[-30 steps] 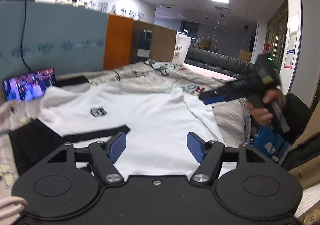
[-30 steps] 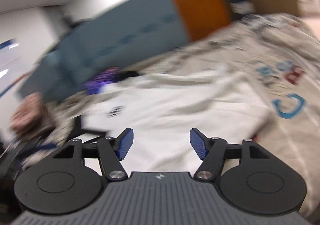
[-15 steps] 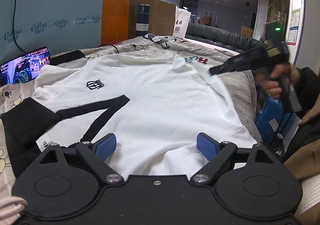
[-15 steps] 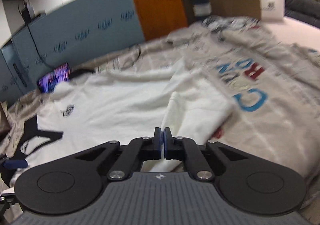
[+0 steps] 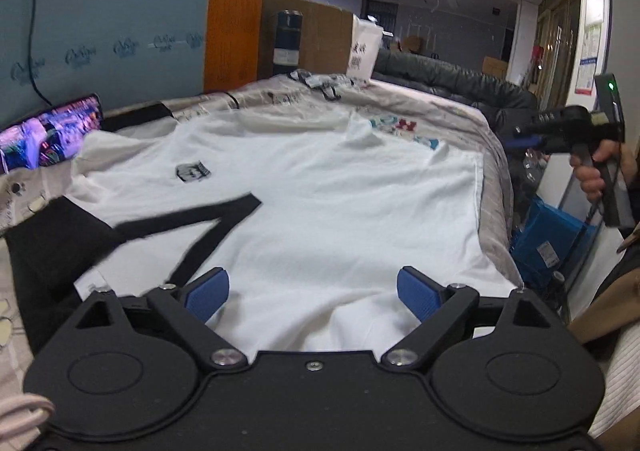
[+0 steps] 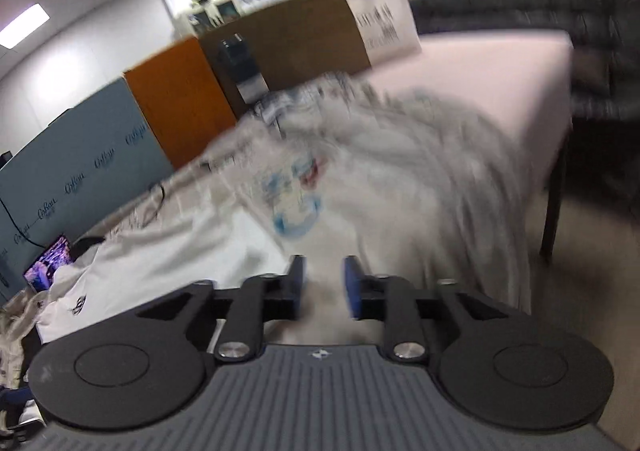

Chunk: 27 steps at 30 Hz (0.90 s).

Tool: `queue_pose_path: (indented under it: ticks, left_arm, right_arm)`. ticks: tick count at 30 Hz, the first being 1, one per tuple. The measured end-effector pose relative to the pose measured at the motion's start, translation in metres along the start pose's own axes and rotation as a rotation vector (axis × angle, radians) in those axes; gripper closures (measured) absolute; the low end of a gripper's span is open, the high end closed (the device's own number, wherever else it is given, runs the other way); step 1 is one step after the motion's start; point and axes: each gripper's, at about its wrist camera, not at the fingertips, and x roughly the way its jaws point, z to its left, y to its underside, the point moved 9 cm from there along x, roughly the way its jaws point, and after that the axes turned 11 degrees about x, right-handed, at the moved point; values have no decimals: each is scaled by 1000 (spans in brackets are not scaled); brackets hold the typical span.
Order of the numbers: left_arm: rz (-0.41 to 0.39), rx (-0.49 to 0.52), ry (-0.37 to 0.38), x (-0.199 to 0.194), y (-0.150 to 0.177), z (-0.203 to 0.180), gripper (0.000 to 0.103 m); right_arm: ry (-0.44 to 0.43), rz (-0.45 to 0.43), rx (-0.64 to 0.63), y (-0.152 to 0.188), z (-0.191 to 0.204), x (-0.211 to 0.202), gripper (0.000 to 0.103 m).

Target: Fold clothes

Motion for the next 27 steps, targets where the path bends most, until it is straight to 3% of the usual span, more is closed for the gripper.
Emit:
queue_pose_path:
  ticks: [3,6,9,12,15,18,20,23,24,27]
  left_arm:
    - [-11,11,-91,-2,-5,9,11]
    - [-2,-5,-128,3,-2,17,11]
    - [20,-30,-139,8,4,24,10]
    - [26,-43,-130,9,5,26,10]
    - [37,-61,-118,11,7,28,10]
    - [42,-93,-111,12,9,32,10]
    - [41,-101,-108,12,10,33,10]
    - [41,-104,-100,13,10,32,7]
    - [41,-106,-98,13,10,32,6]
    - [43,-106,-100,13,10,33,6]
  right_arm:
    - [-99,17,-178,-19,53,32,60]
    - [-232,153,-328,-10,115,83,59]
    - [-330,412,-275,23,157,136,59]
    - [-297,556,-201,42,169,183,59]
    - [-260,523,-150,34,169,222,59]
    - [-277,380,-97,4,166,250,59]
    - [-297,359,-152,-7,168,257,56]
    - [-328,342,-249,-21,172,267,27]
    - [-340,353,-289,-20,174,269,23]
    - [-314,353,-388,-14,176,281,23]
